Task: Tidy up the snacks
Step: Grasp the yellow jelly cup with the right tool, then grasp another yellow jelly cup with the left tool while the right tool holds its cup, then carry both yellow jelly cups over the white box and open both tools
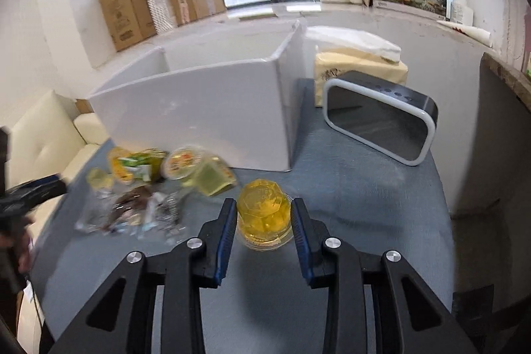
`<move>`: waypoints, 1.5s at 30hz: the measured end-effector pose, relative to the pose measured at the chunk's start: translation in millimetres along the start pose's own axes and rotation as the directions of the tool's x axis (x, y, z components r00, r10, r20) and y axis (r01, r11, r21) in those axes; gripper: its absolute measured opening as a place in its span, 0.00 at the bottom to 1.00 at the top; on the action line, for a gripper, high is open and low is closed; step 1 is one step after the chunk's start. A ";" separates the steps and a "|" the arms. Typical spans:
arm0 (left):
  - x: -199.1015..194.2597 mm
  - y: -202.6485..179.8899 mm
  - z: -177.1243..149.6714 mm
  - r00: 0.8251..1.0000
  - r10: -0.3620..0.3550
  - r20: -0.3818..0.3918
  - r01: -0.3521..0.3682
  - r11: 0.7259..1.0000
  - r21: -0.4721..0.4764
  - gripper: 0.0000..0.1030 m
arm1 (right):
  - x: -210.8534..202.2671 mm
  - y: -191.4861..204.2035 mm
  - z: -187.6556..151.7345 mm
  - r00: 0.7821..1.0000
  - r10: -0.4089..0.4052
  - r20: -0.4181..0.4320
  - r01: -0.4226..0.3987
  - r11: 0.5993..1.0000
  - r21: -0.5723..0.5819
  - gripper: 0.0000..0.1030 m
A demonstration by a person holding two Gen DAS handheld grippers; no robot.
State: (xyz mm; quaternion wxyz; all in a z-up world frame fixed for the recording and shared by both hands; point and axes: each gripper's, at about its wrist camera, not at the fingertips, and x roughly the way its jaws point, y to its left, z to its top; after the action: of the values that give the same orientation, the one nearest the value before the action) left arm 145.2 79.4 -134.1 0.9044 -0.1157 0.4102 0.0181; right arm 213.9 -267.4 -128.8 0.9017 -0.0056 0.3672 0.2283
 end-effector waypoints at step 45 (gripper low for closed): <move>-33.3 -98.0 155.4 0.960 -0.163 0.226 0.105 0.963 0.250 0.36 | -14.0 62.4 121.0 0.978 0.063 0.198 -0.058 0.998 -0.034 0.35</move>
State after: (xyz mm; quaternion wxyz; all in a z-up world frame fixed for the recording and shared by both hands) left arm 250.2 21.0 8.7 0.9544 -0.0324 0.2862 -0.0783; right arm 258.9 -195.7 -21.3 0.9263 0.0156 0.2720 0.2602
